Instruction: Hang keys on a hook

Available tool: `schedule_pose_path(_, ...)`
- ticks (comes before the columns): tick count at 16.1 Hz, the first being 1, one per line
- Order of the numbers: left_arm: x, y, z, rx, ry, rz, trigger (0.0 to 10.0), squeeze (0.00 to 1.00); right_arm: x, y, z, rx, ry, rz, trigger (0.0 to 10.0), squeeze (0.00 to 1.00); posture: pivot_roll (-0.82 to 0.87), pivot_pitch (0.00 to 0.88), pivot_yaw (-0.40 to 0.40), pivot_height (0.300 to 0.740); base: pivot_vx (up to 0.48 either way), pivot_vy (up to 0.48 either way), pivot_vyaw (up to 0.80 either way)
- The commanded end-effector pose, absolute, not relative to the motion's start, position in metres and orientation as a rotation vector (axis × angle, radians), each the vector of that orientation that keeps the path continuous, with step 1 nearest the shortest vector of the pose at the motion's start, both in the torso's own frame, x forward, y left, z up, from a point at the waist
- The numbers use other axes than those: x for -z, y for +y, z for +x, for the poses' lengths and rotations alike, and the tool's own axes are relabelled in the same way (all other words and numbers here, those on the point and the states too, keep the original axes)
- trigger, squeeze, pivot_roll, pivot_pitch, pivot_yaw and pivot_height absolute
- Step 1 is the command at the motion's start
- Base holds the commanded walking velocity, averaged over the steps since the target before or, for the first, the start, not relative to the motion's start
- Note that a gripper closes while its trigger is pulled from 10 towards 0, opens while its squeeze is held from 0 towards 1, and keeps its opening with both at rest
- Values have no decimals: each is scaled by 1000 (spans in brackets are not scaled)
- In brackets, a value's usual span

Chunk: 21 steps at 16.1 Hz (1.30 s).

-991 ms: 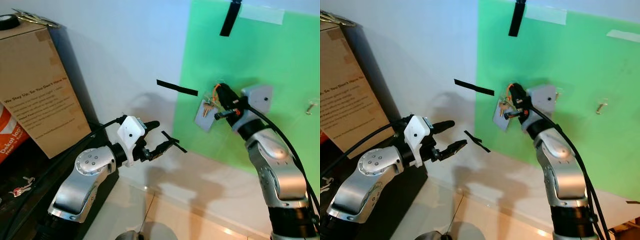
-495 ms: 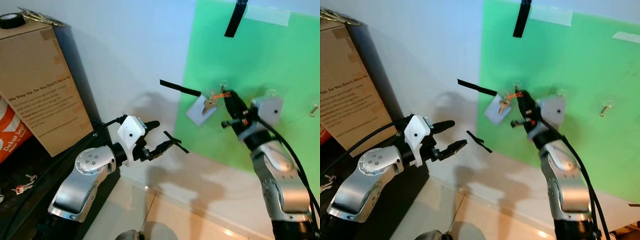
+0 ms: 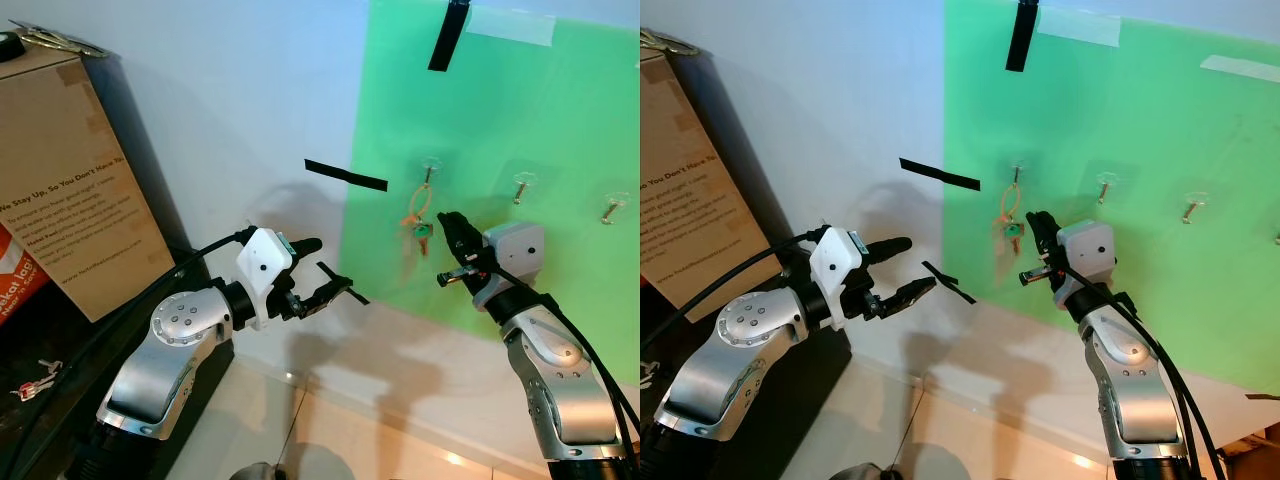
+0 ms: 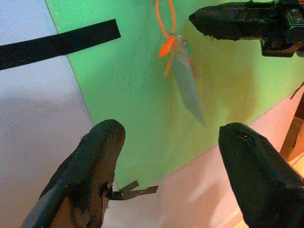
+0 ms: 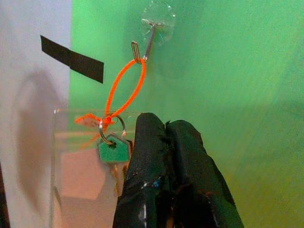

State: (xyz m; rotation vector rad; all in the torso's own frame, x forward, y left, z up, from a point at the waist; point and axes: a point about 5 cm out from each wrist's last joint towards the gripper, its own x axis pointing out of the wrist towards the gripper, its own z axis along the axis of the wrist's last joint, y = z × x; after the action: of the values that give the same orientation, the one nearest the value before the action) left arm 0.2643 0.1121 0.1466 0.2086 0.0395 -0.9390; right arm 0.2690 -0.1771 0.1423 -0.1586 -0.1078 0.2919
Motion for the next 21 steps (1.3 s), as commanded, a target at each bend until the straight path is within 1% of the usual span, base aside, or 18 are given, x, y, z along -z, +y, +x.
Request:
schedule_pose_path(1,-146,114,266,939,48,226,10000,0,-150,-173,271,-301,-147,-170,10000,0,-120,0,22,740,0,0,0)
schedule_pose_path(5,-145,113,265,935,48,220,10000,0,-152,-172,268,-299,-151,-156,10000,0,-123,0,14,740,0,0,0)
schedule_pose_path(7,-142,113,262,935,57,189,10000,0,-143,-171,260,-298,-52,-108,10000,0,-125,0,12,740,0,0,0)
schedule_pose_path(8,-141,112,260,947,64,171,10000,0,-135,-171,254,-287,16,-119,10000,0,-127,0,15,740,0,0,0)
schedule_pose_path(10,-138,109,258,999,88,160,10000,0,-125,-172,244,-270,89,-140,10000,0,-132,0,25,740,0,0,0)
schedule_pose_path(11,-136,108,258,1016,96,166,10000,0,-123,-170,241,-267,99,-132,10000,125,-140,0,37,740,0,0,0)
schedule_pose_path(12,-135,107,258,1016,98,170,10000,0,-123,-170,237,-262,94,-108,10000,1000,-142,0,46,740,0,0,0)
schedule_pose_path(14,-133,108,256,1006,99,167,10000,0,-126,-170,232,-252,94,-80,10000,1000,-141,0,51,740,0,0,0)
schedule_pose_path(17,-122,121,256,846,118,207,10000,0,-119,-171,225,-260,141,-103,10000,1000,-132,0,49,740,0,0,800)
schedule_pose_path(19,-117,137,256,678,129,220,10000,0,-113,-175,225,-224,170,15,10000,1000,-127,0,37,740,0,0,800)
schedule_pose_path(21,-114,143,254,623,134,235,10000,0,-108,-176,223,-238,187,27,10000,1000,-123,0,32,740,0,0,800)
